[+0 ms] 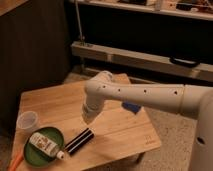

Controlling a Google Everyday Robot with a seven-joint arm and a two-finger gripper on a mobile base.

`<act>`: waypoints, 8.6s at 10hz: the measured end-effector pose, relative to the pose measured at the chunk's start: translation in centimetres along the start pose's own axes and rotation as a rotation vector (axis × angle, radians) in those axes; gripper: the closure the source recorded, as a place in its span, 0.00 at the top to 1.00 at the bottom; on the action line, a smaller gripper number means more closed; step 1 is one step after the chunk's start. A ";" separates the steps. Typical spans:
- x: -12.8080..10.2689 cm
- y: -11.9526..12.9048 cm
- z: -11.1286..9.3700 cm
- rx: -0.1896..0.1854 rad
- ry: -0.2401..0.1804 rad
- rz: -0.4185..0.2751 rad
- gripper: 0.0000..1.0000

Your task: Stand the bottle upright

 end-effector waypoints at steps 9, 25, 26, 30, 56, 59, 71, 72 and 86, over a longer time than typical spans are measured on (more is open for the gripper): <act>0.0 0.0 0.0 0.000 0.000 0.000 0.06; -3.9 -6.7 -1.8 0.160 -0.059 -0.261 0.42; -4.8 -8.1 -1.8 0.158 -0.063 -0.266 0.52; -6.0 -13.2 -1.5 0.136 -0.092 -0.317 0.80; -2.0 -17.0 11.0 -0.011 -0.272 -0.425 0.64; -2.2 -17.2 11.5 -0.004 -0.299 -0.420 0.58; -0.3 -13.1 12.9 -0.006 -0.308 -0.385 0.35; -0.4 -13.1 12.4 -0.009 -0.302 -0.387 0.35; 4.5 -8.2 -8.6 -0.107 -0.186 -0.317 0.35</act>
